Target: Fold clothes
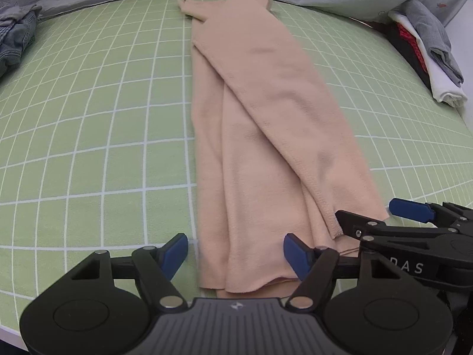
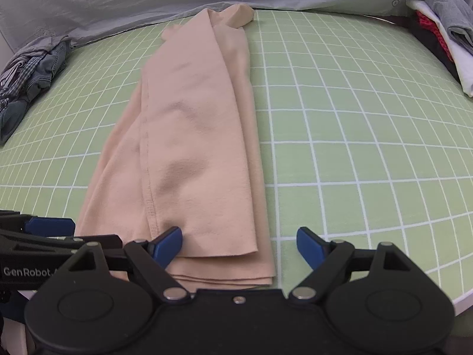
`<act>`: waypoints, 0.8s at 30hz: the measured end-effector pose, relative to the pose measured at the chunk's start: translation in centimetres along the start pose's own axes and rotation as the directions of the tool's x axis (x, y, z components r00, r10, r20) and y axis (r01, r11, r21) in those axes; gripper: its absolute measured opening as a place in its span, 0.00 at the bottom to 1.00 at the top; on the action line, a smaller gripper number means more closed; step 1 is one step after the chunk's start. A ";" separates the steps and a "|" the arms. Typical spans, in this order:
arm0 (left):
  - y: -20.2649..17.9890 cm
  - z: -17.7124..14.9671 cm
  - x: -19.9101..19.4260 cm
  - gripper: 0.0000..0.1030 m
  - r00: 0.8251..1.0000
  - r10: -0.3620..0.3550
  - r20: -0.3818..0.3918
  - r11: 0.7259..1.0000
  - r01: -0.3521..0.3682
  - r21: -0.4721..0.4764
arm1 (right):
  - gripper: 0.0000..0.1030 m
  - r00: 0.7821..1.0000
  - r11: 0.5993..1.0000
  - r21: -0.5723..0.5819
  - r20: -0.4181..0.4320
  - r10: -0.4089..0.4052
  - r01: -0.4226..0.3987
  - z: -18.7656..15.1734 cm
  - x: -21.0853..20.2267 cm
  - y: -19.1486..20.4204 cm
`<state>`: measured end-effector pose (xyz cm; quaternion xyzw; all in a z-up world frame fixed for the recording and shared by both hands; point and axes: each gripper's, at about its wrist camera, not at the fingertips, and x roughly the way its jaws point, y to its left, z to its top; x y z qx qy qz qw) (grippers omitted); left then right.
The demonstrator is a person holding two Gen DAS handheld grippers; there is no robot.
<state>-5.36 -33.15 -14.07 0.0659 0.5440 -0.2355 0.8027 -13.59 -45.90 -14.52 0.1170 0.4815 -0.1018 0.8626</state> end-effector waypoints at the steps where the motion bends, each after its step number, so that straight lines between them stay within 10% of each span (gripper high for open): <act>1: -0.1 0.1 0.0 0.63 1.000 -0.005 0.002 1.000 0.005 0.006 | 0.81 1.000 1.000 0.002 -0.002 0.005 -0.005 0.1 0.1 -0.1; 11: 0.8 -0.3 -0.8 0.17 0.997 -0.080 0.001 0.997 0.080 -0.007 | 0.42 0.995 0.994 -0.053 -0.001 0.096 -0.095 0.7 0.3 0.7; 16: 1.5 -0.8 -1.0 0.12 0.985 -0.170 -0.017 0.985 0.169 -0.043 | 0.15 0.993 0.989 -0.091 -0.010 0.114 -0.115 0.3 -0.5 0.5; 24: 2.3 0.0 -3.3 0.12 0.958 -0.286 0.028 0.954 0.288 -0.088 | 0.12 0.985 0.984 -0.045 -0.023 0.173 -0.174 -0.2 -2.4 -0.8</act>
